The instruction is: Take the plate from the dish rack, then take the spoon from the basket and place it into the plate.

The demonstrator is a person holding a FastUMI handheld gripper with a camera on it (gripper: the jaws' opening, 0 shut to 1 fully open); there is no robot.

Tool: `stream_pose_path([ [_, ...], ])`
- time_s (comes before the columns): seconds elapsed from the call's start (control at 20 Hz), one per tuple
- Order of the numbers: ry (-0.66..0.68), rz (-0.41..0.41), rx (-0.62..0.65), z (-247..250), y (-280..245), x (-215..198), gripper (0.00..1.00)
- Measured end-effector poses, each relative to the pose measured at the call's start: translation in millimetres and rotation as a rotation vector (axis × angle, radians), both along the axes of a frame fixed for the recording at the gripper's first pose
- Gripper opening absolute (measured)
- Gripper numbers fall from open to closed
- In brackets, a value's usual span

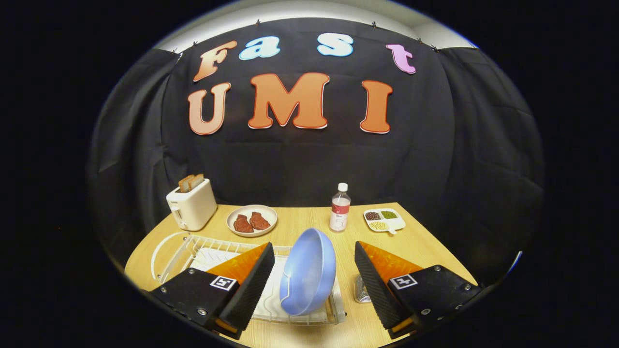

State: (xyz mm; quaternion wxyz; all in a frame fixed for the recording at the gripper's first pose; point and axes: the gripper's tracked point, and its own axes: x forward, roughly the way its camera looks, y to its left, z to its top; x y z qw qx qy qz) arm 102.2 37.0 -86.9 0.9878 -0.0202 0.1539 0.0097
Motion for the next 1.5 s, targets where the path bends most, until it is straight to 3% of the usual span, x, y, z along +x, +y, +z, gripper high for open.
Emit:
stream_pose_path([
  [0.15,0.061,-0.028,-0.032,-17.0,-4.3,7.8,0.98],
  [0.45,0.138,-0.072,-0.083,-42.7,-9.2,28.1,0.72],
  [0.55,0.171,-0.076,-0.105,-48.3,-8.5,31.4,0.60],
  [0.7,0.202,-0.109,-0.150,-54.0,-15.4,37.9,0.32],
  [0.9,0.212,-0.195,-0.167,-48.9,-28.7,41.2,0.12],
  [1.05,0.218,-0.196,-0.177,-48.0,-24.1,42.5,0.07],
  [1.5,0.173,-0.210,-0.280,-26.6,-19.3,38.5,0.07],
])
